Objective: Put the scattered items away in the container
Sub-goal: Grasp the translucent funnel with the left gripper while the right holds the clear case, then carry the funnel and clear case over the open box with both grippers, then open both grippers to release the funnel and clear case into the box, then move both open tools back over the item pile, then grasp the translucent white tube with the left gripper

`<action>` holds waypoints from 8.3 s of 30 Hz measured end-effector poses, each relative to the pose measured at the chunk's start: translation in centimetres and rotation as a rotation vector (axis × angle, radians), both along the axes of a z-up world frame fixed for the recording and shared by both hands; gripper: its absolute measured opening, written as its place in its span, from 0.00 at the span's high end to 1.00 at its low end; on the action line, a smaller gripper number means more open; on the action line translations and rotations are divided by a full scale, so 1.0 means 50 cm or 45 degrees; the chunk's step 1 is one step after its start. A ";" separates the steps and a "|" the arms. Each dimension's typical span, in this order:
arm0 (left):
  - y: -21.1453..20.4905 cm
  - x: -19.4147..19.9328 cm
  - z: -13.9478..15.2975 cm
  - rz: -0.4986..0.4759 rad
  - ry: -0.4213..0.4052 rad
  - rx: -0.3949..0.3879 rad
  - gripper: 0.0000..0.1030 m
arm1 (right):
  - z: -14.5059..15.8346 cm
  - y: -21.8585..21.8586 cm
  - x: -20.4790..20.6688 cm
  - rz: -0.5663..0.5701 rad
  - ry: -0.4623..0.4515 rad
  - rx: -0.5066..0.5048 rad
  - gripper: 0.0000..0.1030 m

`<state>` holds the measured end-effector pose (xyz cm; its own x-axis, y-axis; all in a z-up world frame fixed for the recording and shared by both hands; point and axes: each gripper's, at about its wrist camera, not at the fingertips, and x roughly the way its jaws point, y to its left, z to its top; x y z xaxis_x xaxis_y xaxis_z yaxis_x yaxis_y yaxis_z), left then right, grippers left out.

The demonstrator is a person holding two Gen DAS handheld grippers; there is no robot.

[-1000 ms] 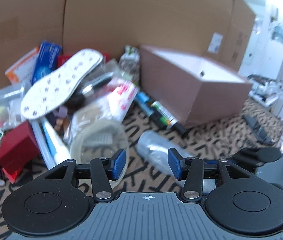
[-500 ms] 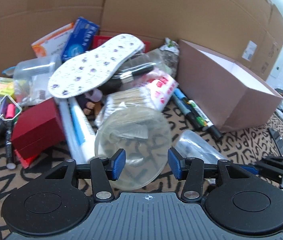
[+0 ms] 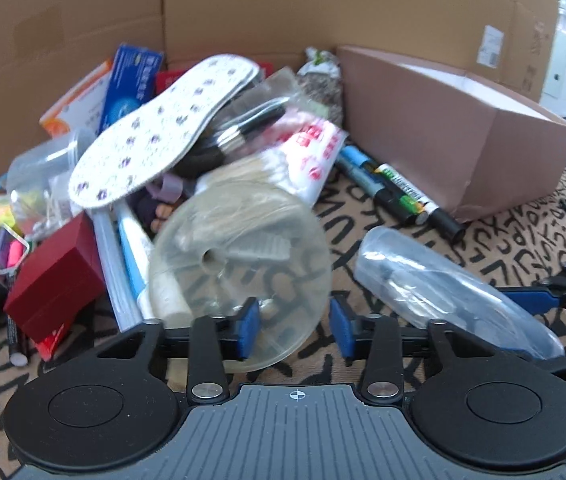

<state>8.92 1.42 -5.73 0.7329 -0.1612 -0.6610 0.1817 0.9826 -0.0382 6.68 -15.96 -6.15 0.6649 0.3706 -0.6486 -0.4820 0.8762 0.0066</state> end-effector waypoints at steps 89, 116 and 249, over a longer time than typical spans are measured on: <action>0.009 -0.093 0.079 -0.066 -0.213 -0.041 1.00 | 0.031 -0.061 -0.014 -0.169 0.043 0.163 0.52; -0.155 0.050 0.315 -0.392 -0.525 -0.148 1.00 | 0.290 -0.196 0.099 -0.255 -0.345 0.182 0.52; 0.222 -0.009 -0.024 0.297 -0.098 -0.414 0.50 | 0.005 0.184 0.119 0.028 -0.224 -0.074 0.32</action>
